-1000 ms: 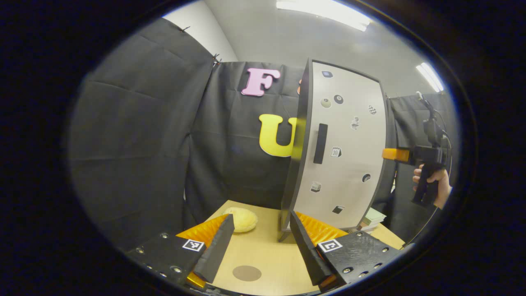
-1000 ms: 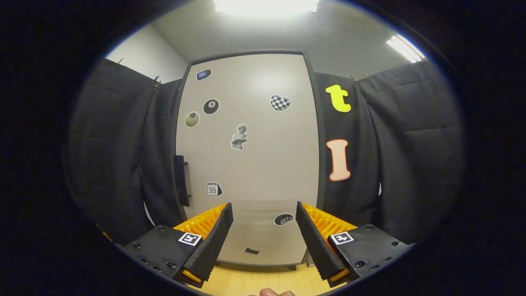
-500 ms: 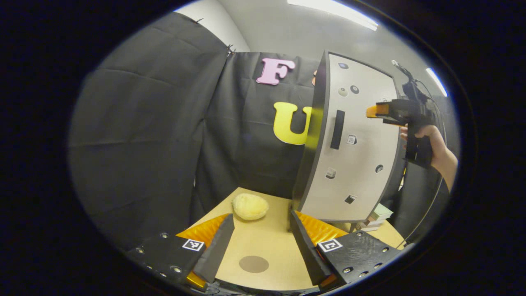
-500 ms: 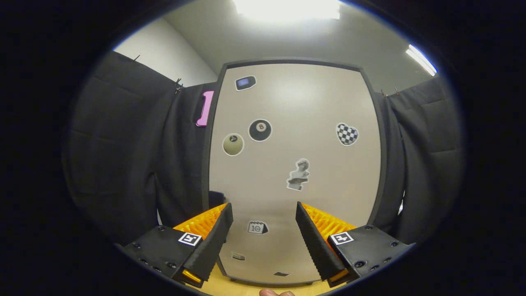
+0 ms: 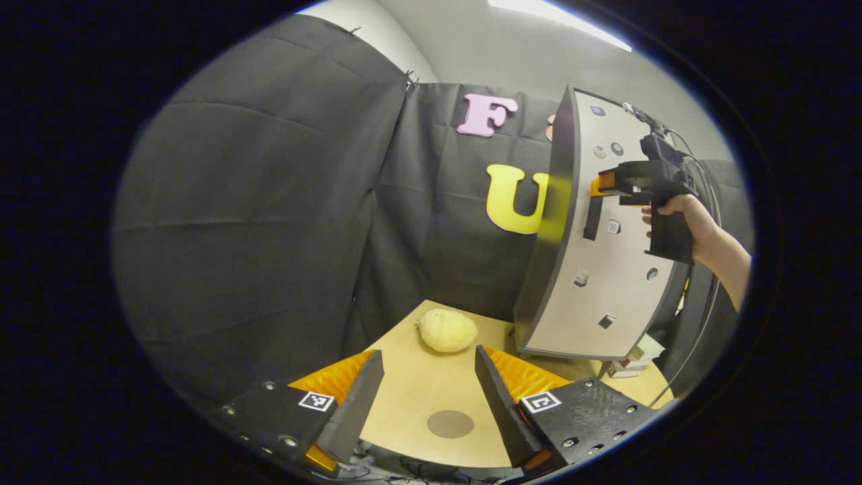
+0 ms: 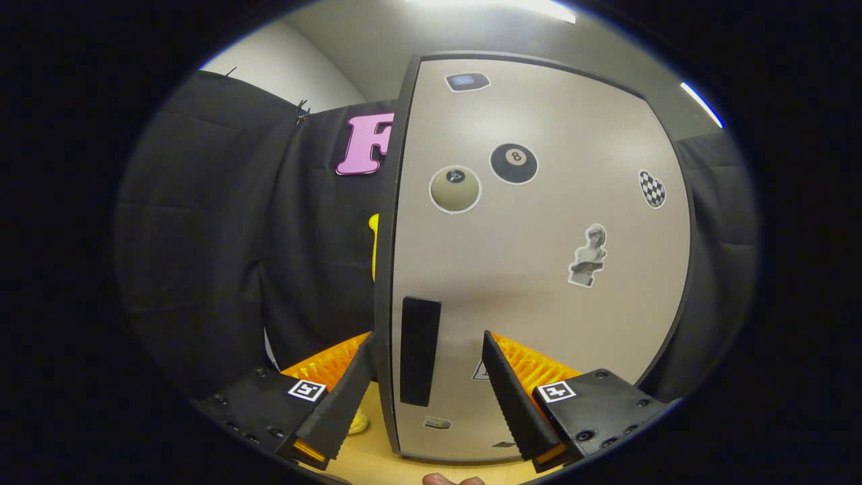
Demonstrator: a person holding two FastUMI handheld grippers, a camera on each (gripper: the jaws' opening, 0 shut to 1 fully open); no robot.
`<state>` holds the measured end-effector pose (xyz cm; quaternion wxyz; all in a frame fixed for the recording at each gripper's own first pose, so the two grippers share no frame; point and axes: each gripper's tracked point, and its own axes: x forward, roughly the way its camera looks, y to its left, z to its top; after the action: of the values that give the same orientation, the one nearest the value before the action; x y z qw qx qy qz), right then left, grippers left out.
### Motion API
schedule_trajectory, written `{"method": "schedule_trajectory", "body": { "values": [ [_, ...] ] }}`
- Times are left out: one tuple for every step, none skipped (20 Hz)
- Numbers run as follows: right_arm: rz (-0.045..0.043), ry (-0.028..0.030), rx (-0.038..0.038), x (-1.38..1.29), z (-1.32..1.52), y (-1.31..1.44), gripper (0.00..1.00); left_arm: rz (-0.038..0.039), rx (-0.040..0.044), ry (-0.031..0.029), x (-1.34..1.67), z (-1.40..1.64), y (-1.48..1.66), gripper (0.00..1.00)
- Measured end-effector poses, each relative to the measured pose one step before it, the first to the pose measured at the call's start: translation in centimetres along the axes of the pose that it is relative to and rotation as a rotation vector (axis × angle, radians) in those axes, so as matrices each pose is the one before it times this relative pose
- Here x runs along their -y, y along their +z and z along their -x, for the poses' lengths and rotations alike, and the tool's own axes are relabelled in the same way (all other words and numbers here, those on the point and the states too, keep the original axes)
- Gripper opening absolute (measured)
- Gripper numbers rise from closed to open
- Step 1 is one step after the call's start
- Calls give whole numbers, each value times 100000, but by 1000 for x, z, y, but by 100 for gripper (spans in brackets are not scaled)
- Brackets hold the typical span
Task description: Open the cabinet door with the right hand, grasp the bottle in the cabinet with the left hand and place it on the coaster, then close the cabinet door with the right hand.
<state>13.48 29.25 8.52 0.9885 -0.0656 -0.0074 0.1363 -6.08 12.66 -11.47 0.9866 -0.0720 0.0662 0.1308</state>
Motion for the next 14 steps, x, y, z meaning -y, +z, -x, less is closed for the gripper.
{"method": "schedule_trajectory", "body": {
  "values": [
    [809, -1510, -1029, -1, -645, -410, 97, 583, -1164, 864, -544, 4, -379, 85],
    [639, -820, -1286, -169, -432, -391, 98, 579, -972, 1052, -539, 23, -600, 85],
    [-68, -14, -1120, -274, -495, -344, 98, 537, -812, 773, -427, 18, -336, 82],
    [-442, -138, -1166, -189, -439, -318, 97, 515, -631, 484, -176, 152, -269, 82],
    [-343, 329, -1091, -304, -403, -287, 97, 385, -370, 483, -260, 127, -146, 82],
    [-94, -1245, -897, 53, -443, -196, 96, 303, -168, 376, -141, 25, -127, 84],
    [109, -573, -718, 10, -256, -256, 85, 101, 1, 114, -185, 20, 116, 84],
    [-253, -646, -848, -72, -352, -205, 80, -103, 130, 125, 118, 38, -27, 82],
    [-550, -140, -562, -184, -51, -164, 71, -265, 243, 110, 19, 42, 53, 82],
    [-400, 93, -329, -205, -40, 35, 65, -201, 242, 204, -95, 10, 143, 85],
    [-599, -1259, -70, 124, -130, 35, 48, -156, 260, 123, 32, 10, -29, 85],
    [-1454, -620, -364, -56, 141, -63, 43, 21, 314, -63, 48, -47, -54, 82],
    [-1500, -388, -456, 22, -246, 22, 41, 52, -21, -119, 26, -20, -66, 85],
    [-1957, -437, -1006, 49, -75, -109, 41, 27, -69, -115, -66, 91, 43, 82]
  ]
}}
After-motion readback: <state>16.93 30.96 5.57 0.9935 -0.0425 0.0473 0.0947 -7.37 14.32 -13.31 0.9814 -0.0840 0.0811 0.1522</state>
